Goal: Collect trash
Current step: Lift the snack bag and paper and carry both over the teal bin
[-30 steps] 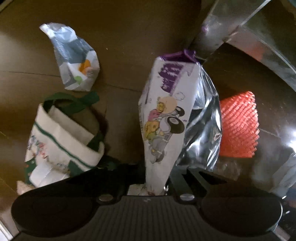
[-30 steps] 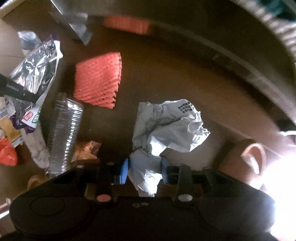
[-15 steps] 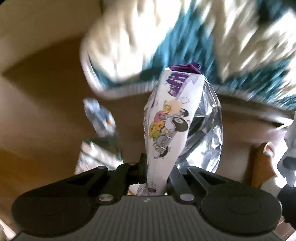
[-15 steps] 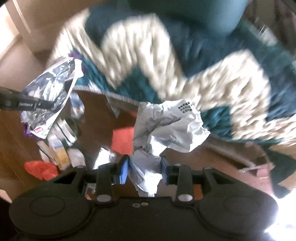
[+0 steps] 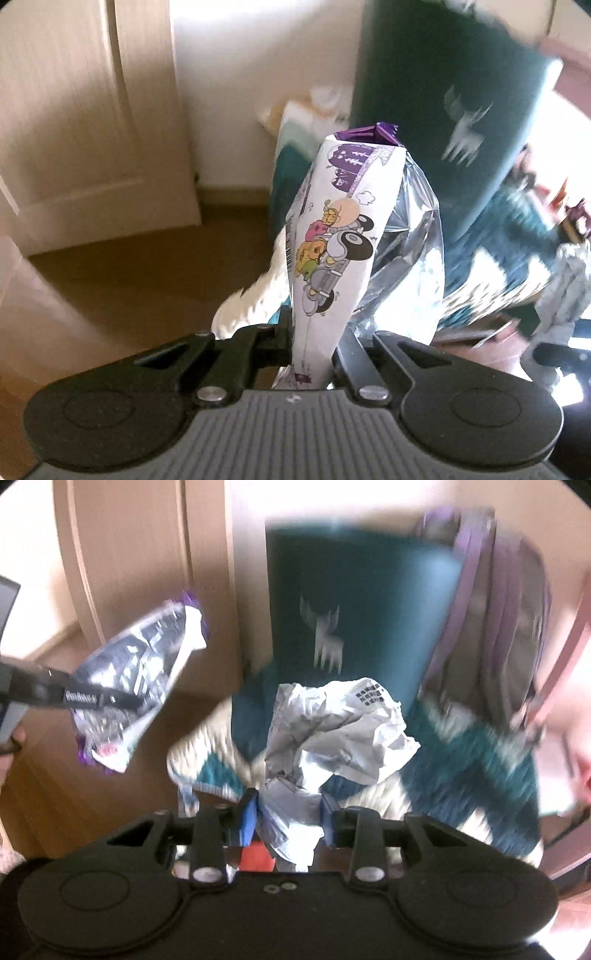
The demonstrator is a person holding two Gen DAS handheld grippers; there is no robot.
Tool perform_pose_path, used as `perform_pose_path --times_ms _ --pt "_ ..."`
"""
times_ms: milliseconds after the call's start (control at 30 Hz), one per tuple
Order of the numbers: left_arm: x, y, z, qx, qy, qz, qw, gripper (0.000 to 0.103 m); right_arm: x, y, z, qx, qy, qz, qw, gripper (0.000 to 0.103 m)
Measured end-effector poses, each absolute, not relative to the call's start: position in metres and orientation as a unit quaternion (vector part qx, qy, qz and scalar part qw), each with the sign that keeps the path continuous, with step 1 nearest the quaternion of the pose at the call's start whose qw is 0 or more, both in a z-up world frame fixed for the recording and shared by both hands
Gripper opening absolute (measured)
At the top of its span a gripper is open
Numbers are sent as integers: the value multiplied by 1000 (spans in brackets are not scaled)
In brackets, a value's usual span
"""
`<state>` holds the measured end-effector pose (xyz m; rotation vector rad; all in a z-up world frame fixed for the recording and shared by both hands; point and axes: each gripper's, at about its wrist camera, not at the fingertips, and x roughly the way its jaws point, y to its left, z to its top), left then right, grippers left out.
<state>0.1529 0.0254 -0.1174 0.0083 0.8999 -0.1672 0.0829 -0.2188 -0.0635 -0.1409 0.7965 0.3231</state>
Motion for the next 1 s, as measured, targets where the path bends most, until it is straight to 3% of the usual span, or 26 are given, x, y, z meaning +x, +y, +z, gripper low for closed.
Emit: perform_pose_path --times_ms 300,500,700,1000 --pt "142 -7 1 2 363 -104 926 2 111 -237 46 -75 271 136 950 34" --pt "164 -38 65 16 318 -103 942 2 157 -245 91 -86 226 115 963 34" --pt "202 -70 107 29 288 -102 952 2 207 -252 98 -81 226 104 965 34" --pt "271 -99 106 25 311 -81 946 2 250 -249 69 -77 260 103 957 34"
